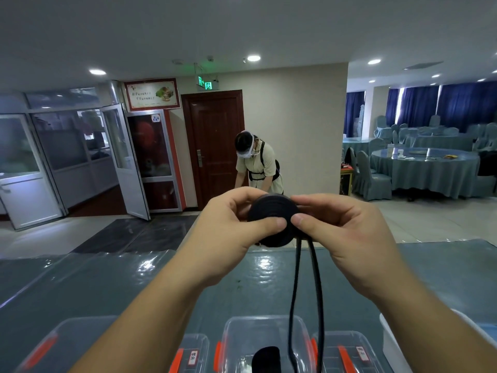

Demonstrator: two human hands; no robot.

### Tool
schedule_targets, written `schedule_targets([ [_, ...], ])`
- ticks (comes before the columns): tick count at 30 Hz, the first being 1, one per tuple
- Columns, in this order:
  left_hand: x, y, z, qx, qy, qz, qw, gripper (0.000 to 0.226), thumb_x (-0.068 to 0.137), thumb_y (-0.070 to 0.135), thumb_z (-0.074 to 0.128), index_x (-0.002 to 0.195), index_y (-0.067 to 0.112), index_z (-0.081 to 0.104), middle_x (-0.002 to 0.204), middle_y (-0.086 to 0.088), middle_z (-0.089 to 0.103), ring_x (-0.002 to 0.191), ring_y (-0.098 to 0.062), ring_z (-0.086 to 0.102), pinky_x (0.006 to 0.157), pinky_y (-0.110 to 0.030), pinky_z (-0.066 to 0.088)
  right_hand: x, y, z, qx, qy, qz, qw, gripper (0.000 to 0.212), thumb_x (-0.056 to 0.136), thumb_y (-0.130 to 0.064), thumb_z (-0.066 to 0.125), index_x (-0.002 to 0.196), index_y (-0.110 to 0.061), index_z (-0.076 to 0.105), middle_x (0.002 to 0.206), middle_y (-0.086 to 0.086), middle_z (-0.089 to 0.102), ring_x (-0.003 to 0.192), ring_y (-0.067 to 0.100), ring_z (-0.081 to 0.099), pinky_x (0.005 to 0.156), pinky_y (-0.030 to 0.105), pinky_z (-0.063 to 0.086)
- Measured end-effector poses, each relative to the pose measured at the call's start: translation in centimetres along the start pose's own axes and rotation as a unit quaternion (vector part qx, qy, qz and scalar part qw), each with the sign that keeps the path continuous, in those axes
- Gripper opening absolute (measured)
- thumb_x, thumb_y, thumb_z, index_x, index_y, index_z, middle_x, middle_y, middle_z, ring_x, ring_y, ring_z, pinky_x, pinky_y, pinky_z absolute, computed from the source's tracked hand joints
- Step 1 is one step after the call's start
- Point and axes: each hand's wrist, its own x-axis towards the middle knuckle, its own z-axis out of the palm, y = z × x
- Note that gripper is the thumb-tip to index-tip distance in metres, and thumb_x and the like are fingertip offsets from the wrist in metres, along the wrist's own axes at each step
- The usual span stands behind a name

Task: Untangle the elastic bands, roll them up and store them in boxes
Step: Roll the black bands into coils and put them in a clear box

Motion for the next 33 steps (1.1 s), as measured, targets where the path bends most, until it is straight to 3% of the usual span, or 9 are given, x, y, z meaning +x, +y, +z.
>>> schedule_targets([
  [3, -0.1, -0.5, 0.5, -0.067, 0.012, -0.026, 0.997, 0.030, 0.082, -0.004, 0.079, 0.109, 0.005, 0.072, 0.095, -0.011, 0.079, 0.091, -0.029, 0.078, 0.080, -0.034, 0.065, -0.1, 0.3, -0.3, -0.007, 0.000, 0.005, 1.000, 0.031, 0.079, -0.011, 0.080, 0.110, -0.018, 0.080, 0.099, 0.003, 0.082, 0.096, 0.021, 0.079, 0.087, 0.041, 0.063],
  [8, 0.3, -0.4, -0.4, 0.000, -0.042, -0.027, 0.999, 0.016, 0.091, 0.009, 0.075, 0.106, 0.012, 0.079, 0.098, -0.007, 0.080, 0.093, -0.021, 0.078, 0.082, -0.025, 0.061, 0.0, 0.1, -0.9, -0.078, -0.041, 0.001, 0.996, 0.030, 0.084, -0.004, 0.079, 0.110, -0.018, 0.080, 0.101, -0.002, 0.082, 0.097, 0.017, 0.079, 0.088, 0.039, 0.063],
  [12, 0.6, -1.0, 0.0, -0.153, -0.014, -0.055, 0.987, 0.031, 0.081, 0.014, 0.074, 0.111, 0.004, 0.074, 0.101, -0.013, 0.079, 0.096, -0.026, 0.077, 0.084, -0.034, 0.064, -0.2, 0.0, -0.6, -0.019, -0.001, -0.016, 1.000, 0.031, 0.076, -0.016, 0.080, 0.107, -0.020, 0.080, 0.095, 0.002, 0.082, 0.090, 0.020, 0.080, 0.081, 0.034, 0.064],
  [14, 0.7, -1.4, 0.2, -0.178, -0.009, -0.064, 0.982, 0.033, 0.078, 0.014, 0.075, 0.110, 0.005, 0.074, 0.101, -0.013, 0.079, 0.095, -0.026, 0.077, 0.083, -0.035, 0.064, -0.2, 0.0, -0.8, -0.029, 0.006, -0.017, 0.999, 0.029, 0.080, -0.009, 0.079, 0.106, -0.021, 0.080, 0.094, -0.002, 0.082, 0.089, 0.017, 0.079, 0.080, 0.028, 0.064],
  [19, 0.8, -1.0, -0.9, 0.039, -0.064, -0.028, 0.997, 0.024, 0.087, 0.005, 0.079, 0.108, 0.015, 0.079, 0.099, -0.008, 0.081, 0.095, -0.024, 0.078, 0.084, -0.031, 0.063, 0.0, -0.3, -1.2, -0.104, -0.026, -0.016, 0.994, 0.029, 0.084, -0.003, 0.080, 0.100, -0.026, 0.081, 0.093, -0.011, 0.082, 0.090, 0.008, 0.078, 0.082, 0.022, 0.062],
  [23, 0.7, -1.3, -0.1, -0.062, -0.009, -0.013, 0.998, 0.020, 0.087, 0.000, 0.074, 0.106, 0.009, 0.076, 0.098, -0.011, 0.080, 0.095, -0.027, 0.078, 0.082, -0.034, 0.064, 0.1, -0.1, -0.8, -0.021, 0.023, -0.026, 0.999, 0.023, 0.075, -0.016, 0.080, 0.096, -0.026, 0.081, 0.093, -0.003, 0.082, 0.088, 0.015, 0.079, 0.078, 0.024, 0.062],
  [25, 0.6, -2.0, 0.6, -0.114, 0.009, -0.026, 0.993, 0.021, 0.088, -0.003, 0.072, 0.106, 0.008, 0.074, 0.099, -0.011, 0.080, 0.094, -0.026, 0.078, 0.080, -0.032, 0.064, 0.4, 0.1, -0.8, 0.003, 0.037, -0.019, 0.999, 0.023, 0.076, -0.012, 0.079, 0.097, -0.021, 0.081, 0.091, 0.000, 0.082, 0.086, 0.017, 0.080, 0.076, 0.024, 0.063],
  [30, 1.1, -2.3, 0.0, 0.039, -0.050, -0.007, 0.998, 0.025, 0.089, 0.004, 0.077, 0.110, 0.016, 0.077, 0.103, -0.003, 0.080, 0.100, -0.019, 0.076, 0.089, -0.031, 0.061, 0.7, 0.7, -1.1, -0.065, 0.016, -0.007, 0.998, 0.023, 0.084, -0.002, 0.080, 0.096, -0.022, 0.082, 0.091, -0.003, 0.082, 0.088, 0.014, 0.079, 0.080, 0.025, 0.063],
  [33, 1.1, -2.8, 0.1, -0.013, -0.016, -0.004, 1.000, 0.022, 0.088, 0.002, 0.076, 0.108, 0.013, 0.076, 0.101, -0.005, 0.080, 0.096, -0.020, 0.077, 0.084, -0.028, 0.061, 0.5, 1.3, -1.1, -0.029, 0.031, -0.008, 0.999, 0.024, 0.082, -0.005, 0.080, 0.099, -0.022, 0.082, 0.094, -0.001, 0.082, 0.091, 0.016, 0.079, 0.081, 0.026, 0.062],
])
